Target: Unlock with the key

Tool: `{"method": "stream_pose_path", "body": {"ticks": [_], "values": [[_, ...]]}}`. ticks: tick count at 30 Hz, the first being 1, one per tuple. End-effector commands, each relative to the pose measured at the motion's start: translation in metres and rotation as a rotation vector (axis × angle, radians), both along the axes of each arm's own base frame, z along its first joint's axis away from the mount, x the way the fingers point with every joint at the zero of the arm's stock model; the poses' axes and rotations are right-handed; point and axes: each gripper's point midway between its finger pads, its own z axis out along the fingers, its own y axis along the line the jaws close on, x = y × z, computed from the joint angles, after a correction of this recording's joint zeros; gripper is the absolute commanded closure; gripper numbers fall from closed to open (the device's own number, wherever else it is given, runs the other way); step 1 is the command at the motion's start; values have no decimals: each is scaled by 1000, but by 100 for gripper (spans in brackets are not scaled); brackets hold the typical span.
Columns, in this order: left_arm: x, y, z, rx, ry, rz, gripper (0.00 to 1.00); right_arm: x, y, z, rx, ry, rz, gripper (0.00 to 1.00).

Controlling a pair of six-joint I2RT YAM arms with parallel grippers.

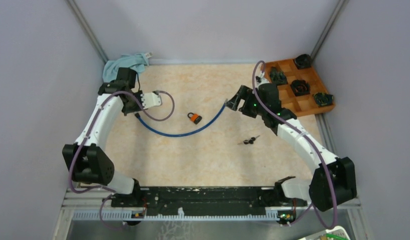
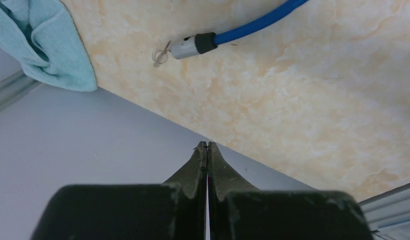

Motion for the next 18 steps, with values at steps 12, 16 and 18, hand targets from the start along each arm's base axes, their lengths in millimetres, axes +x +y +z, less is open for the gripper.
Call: {"method": "stream_pose_path", "body": {"ticks": [12,16,18], "values": [[0,-92,-20,-545,116,141,80,16,23,-2,-51,-51,35,20],[9,-144,-21,-708,217,147,12,17,14,-12,-112,-39,11,20],[17,-168,-22,-723,247,107,0,14,4,-18,-159,-29,-10,20]]}}
